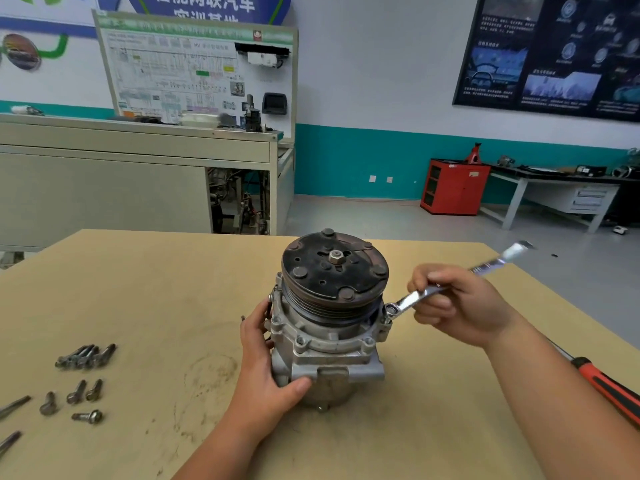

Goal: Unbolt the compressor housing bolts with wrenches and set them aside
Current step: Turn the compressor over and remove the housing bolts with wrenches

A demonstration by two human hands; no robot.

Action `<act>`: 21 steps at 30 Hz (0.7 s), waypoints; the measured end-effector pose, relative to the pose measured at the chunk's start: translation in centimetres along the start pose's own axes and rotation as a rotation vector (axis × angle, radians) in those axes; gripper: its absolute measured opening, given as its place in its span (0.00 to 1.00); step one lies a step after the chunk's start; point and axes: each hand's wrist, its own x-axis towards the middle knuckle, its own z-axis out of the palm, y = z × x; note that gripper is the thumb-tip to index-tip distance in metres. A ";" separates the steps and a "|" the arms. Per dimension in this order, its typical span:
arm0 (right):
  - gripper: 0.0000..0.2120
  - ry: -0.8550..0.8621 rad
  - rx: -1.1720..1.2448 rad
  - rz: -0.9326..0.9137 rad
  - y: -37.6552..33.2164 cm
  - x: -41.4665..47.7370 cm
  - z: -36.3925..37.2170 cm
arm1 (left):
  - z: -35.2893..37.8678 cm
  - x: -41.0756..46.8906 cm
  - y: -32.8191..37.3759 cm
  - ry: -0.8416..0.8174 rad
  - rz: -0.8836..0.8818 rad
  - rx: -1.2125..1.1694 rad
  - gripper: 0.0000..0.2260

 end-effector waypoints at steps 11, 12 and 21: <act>0.15 0.481 0.177 -0.349 2.5 -4.1 5.3 | 0.0 -0.3 0.0 0.002 -0.029 -0.012 0.42; 0.14 0.506 0.146 -0.377 2.9 -4.9 5.7 | 0.0 -0.2 -0.1 0.000 -0.030 -0.014 0.42; 0.15 0.786 -0.356 -0.473 4.5 -7.8 8.1 | 0.0 -0.3 -0.2 0.017 -0.020 0.006 0.42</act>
